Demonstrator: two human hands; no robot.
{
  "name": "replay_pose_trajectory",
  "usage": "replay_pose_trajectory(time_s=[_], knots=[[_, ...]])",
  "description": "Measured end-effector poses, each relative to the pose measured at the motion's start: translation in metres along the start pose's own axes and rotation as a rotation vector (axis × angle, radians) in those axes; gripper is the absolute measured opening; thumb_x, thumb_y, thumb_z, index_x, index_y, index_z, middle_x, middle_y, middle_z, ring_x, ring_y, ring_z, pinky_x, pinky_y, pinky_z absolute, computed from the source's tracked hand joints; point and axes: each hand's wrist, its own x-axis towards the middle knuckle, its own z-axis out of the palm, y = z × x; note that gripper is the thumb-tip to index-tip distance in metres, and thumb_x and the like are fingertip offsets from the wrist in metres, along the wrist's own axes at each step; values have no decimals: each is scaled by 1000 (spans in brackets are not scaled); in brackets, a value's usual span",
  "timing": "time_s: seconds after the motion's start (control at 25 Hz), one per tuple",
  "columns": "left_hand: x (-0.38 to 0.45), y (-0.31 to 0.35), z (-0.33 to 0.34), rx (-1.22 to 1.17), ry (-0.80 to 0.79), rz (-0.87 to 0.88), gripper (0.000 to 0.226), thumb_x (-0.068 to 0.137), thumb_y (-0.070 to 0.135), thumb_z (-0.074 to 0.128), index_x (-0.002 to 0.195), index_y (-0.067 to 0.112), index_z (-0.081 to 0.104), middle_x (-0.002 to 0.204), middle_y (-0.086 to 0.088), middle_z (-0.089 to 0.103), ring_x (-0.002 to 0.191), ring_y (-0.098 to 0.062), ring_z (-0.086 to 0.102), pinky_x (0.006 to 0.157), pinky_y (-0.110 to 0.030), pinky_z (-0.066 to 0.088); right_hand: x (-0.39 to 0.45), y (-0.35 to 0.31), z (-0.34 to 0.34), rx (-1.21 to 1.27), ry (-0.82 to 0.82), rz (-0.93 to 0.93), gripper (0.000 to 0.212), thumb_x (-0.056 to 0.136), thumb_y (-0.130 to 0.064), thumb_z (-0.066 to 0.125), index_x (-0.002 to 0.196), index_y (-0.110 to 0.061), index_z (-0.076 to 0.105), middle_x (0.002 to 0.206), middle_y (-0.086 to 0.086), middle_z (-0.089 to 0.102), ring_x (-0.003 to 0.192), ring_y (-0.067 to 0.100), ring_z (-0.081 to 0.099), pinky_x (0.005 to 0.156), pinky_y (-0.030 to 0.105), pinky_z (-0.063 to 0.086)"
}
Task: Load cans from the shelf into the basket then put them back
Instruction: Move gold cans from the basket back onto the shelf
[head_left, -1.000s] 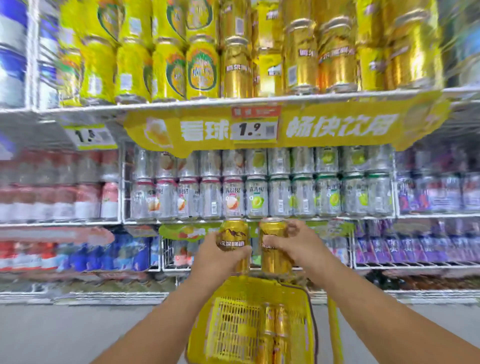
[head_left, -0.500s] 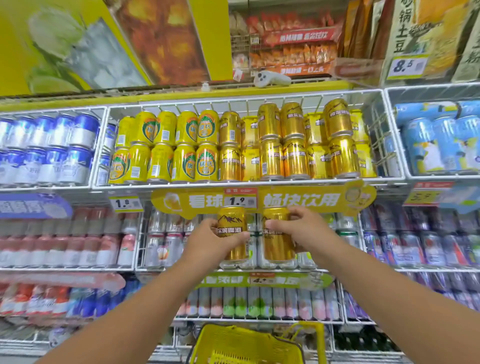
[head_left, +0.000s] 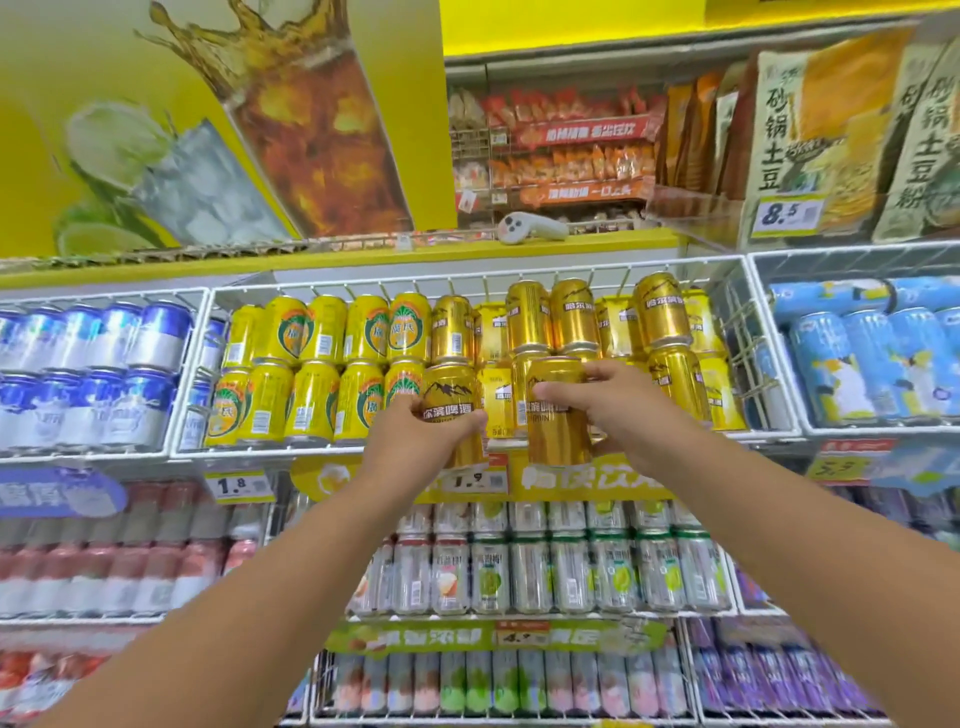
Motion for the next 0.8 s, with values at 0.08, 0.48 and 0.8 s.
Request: replay_pose_trajectory(time_s=[0.08, 0.48, 0.8], knots=[[21, 6, 6, -4, 12, 11, 55, 69, 59, 84, 98, 20, 56, 81, 12, 57, 72, -5, 56, 74, -36, 52, 19, -15, 6, -2, 52, -17, 89, 71, -42, 90, 145, -21, 45, 122, 1, 63, 94, 19, 61, 80, 47, 57], [88, 4, 47, 119, -38, 71, 90, 63, 70, 79, 129, 14, 58, 115, 0, 61, 99, -23, 61, 84, -38, 53, 101, -78, 37, -9, 145, -73, 68, 68, -40, 91, 121, -15, 56, 101, 2, 72, 88, 24, 72, 72, 49, 59], [86, 2, 67, 311, 112, 157, 91, 58, 77, 77, 119, 12, 54, 118, -2, 54, 110, -25, 55, 85, -41, 54, 142, -93, 68, -140, 227, -85, 48, 68, -44, 90, 98, -11, 72, 94, 8, 73, 80, 23, 70, 60, 35, 58]])
